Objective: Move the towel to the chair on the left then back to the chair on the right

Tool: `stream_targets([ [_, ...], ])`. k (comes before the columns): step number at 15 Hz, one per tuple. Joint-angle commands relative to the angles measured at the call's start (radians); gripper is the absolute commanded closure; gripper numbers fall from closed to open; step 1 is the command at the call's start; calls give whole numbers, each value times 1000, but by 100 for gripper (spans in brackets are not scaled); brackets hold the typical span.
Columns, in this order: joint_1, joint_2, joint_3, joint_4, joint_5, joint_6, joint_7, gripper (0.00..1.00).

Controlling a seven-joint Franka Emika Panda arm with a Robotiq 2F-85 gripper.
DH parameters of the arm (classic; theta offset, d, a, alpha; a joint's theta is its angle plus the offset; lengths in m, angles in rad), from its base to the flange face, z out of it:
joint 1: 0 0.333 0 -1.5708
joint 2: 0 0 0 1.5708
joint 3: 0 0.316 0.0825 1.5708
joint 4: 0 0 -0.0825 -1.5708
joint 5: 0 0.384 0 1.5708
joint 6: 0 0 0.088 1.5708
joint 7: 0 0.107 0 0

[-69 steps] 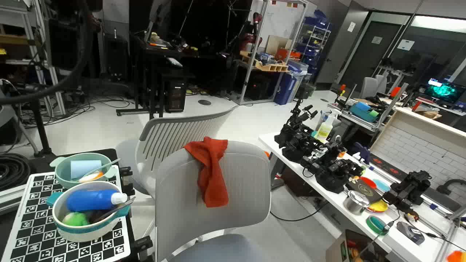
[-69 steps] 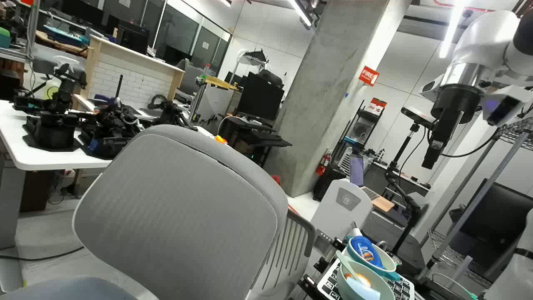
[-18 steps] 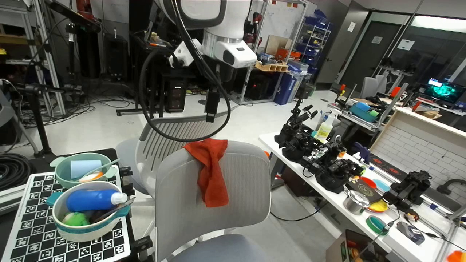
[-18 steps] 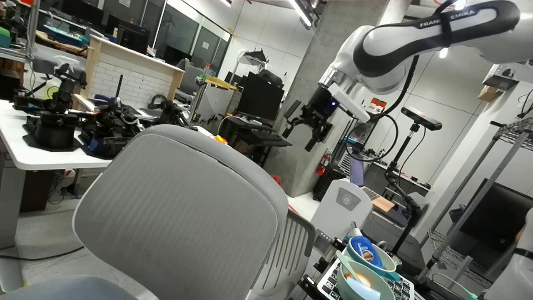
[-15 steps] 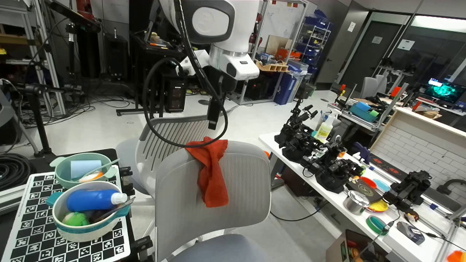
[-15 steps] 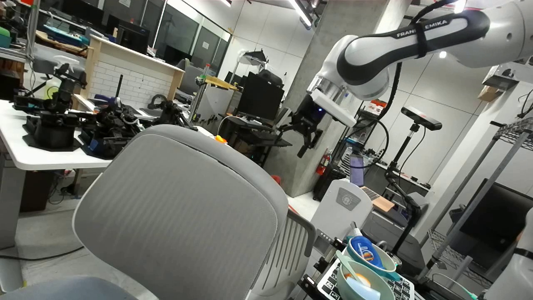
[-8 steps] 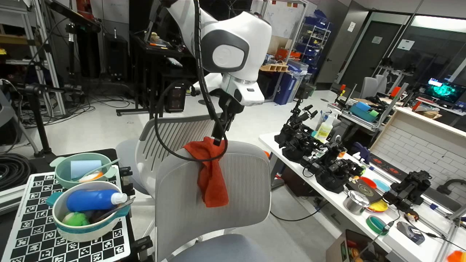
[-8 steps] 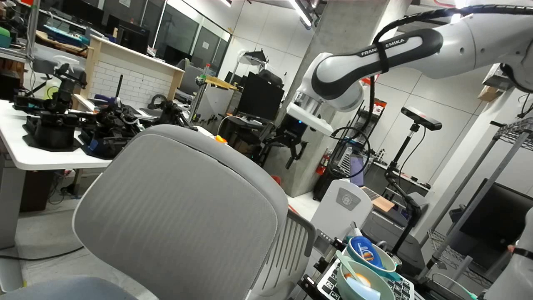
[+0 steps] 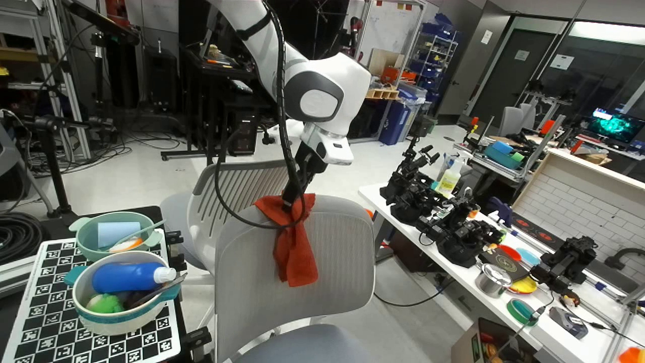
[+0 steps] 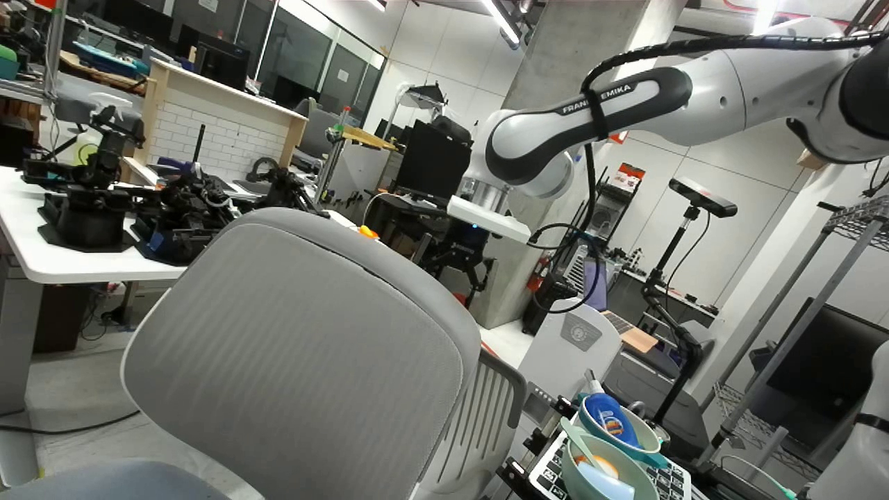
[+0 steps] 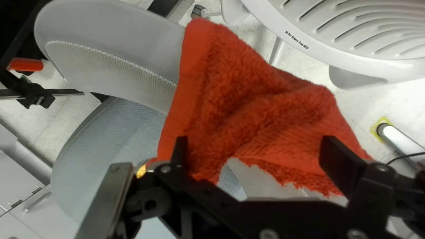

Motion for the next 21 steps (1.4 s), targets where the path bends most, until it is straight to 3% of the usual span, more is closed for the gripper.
stream_targets([
  [1,33,32,-14,46,-8,-65,30,0],
  [2,36,41,-14,54,-9,-74,33,0],
  [3,37,51,-15,61,-8,-75,33,25],
  [5,38,67,-17,78,-9,-70,30,34],
  [14,35,56,-29,100,-20,-75,13,100],
  [21,18,-69,-41,133,-17,-168,-29,97],
])
